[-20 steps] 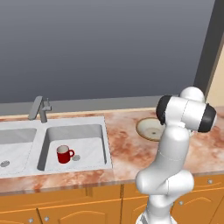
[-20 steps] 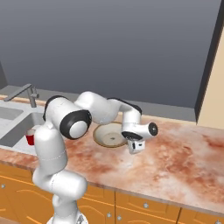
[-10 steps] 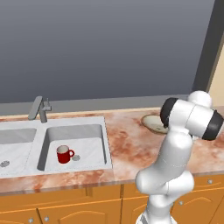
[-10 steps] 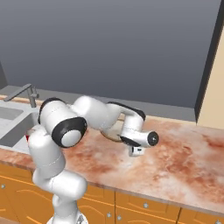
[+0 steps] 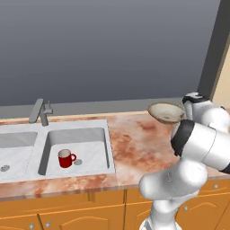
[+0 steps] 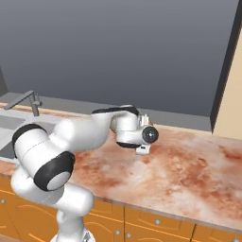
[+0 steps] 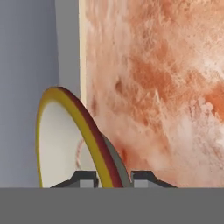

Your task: Pick the mug and place it in the sink. Pick the bowl and place it in the open cabinet and then close the cabinet.

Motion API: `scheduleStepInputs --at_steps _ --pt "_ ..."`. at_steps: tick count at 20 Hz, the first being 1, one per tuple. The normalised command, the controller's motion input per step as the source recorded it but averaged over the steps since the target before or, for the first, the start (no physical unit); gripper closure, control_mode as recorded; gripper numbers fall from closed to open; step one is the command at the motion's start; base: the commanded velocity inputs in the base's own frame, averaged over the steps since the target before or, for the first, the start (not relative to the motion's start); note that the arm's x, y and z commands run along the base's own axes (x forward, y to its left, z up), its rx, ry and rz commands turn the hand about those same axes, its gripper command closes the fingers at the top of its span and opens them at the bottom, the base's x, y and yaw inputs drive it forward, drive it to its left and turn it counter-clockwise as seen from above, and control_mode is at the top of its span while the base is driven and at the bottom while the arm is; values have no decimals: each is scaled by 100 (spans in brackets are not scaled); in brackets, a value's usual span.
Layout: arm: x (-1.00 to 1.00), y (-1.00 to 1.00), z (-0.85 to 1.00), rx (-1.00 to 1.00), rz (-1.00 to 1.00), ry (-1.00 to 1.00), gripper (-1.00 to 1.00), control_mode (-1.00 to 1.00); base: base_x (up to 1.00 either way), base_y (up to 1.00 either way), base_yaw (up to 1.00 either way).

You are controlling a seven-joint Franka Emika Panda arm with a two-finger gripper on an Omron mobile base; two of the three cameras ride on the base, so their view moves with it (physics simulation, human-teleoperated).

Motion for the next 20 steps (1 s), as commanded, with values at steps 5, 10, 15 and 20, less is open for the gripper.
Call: scheduleStepInputs --at_steps 5,10,15,20 --pt "1 17 96 -21 -35 8 100 -100 0 0 0" --pt "0 32 68 -4 -49 19 100 -100 0 0 0" --pt "-13 12 74 5 -38 12 100 -100 0 0 0" --pt "-6 0 85 19 -15 8 100 -100 0 0 0"
